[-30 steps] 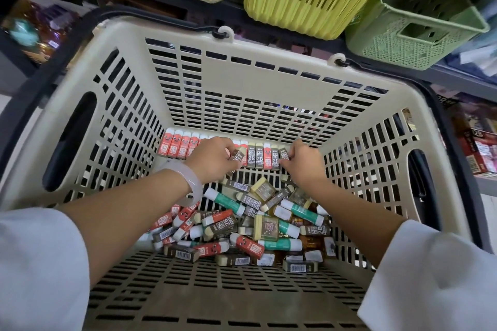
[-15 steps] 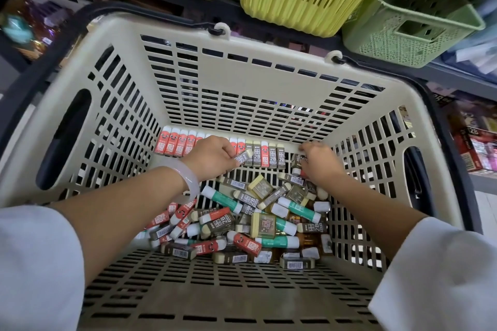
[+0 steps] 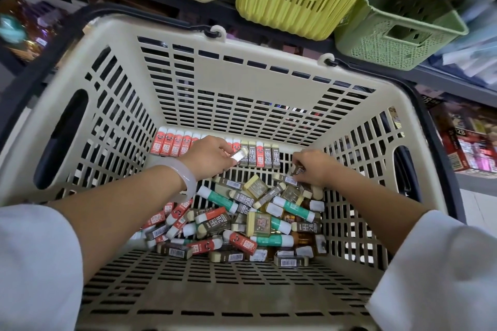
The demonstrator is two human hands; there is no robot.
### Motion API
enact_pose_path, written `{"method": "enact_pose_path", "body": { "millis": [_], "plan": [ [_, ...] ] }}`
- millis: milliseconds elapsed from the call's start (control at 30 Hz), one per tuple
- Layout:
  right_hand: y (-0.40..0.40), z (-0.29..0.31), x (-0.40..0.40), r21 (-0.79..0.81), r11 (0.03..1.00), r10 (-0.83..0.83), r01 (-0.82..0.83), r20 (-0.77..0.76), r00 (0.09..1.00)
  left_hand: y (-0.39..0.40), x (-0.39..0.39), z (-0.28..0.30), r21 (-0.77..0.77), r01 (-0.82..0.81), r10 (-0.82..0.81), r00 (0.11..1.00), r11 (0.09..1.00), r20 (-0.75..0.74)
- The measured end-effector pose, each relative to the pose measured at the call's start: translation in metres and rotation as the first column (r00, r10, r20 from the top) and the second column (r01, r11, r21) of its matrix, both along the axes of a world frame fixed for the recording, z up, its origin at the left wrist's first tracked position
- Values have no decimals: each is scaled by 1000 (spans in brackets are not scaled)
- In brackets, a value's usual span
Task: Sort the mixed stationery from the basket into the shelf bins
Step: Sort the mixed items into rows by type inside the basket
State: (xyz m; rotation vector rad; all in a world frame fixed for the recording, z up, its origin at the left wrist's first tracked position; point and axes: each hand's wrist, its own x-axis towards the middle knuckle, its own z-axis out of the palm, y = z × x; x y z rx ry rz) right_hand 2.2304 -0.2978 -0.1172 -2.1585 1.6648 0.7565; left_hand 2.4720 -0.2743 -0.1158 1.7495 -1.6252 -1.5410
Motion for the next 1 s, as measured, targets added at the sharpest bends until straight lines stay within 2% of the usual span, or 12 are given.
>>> {"method": "enact_pose_path", "body": {
  "millis": [67, 133, 200, 267, 367, 433, 500, 567, 700, 767, 867, 1000],
  "plan": [
    [4, 5, 2, -14, 999, -40, 41, 58, 997, 0, -1, 1, 52, 11, -9, 999, 999, -35],
    [8, 13, 7, -45, 982, -163, 181, 264, 951, 1, -4, 4, 117, 0, 10, 996, 993, -84],
    [11, 25, 20, 92, 934, -339, 345, 533, 775, 3, -8, 7, 258, -58, 115, 970, 964, -213],
    [16, 34, 37, 349, 852, -516, 391, 690, 508, 5, -12, 11, 406, -51, 216, 903, 912, -372],
    [26, 35, 59, 538, 762, -631, 361, 742, 226, 8, -15, 16, 474, 73, 224, 812, 878, -539],
    [30, 32, 66, 615, 699, -678, 365, 732, 66, 7, -15, 16, 478, 64, 250, 787, 876, -564],
    [31, 30, 66, 655, 660, -699, 368, 715, -21, 6, -14, 15, 462, -11, 290, 791, 887, -539],
    [31, 28, 65, 638, 675, -689, 370, 725, 7, 6, -13, 12, 427, -62, 296, 810, 902, -507],
    [27, 31, 54, 453, 758, -600, 469, 766, 230, 6, -12, 8, 383, -109, 280, 860, 917, -427],
    [20, 27, 40, 322, 687, -600, 651, 758, 257, 5, -9, 7, 369, -148, 294, 877, 917, -380],
    [15, 15, 23, 317, 471, -701, 823, 701, 132, 3, -6, 5, 343, -180, 290, 908, 922, -303],
    [9, -3, 18, 179, 443, -727, 879, 645, 236, 5, -8, 3, 329, -183, 276, 924, 926, -263]
  ]
}}
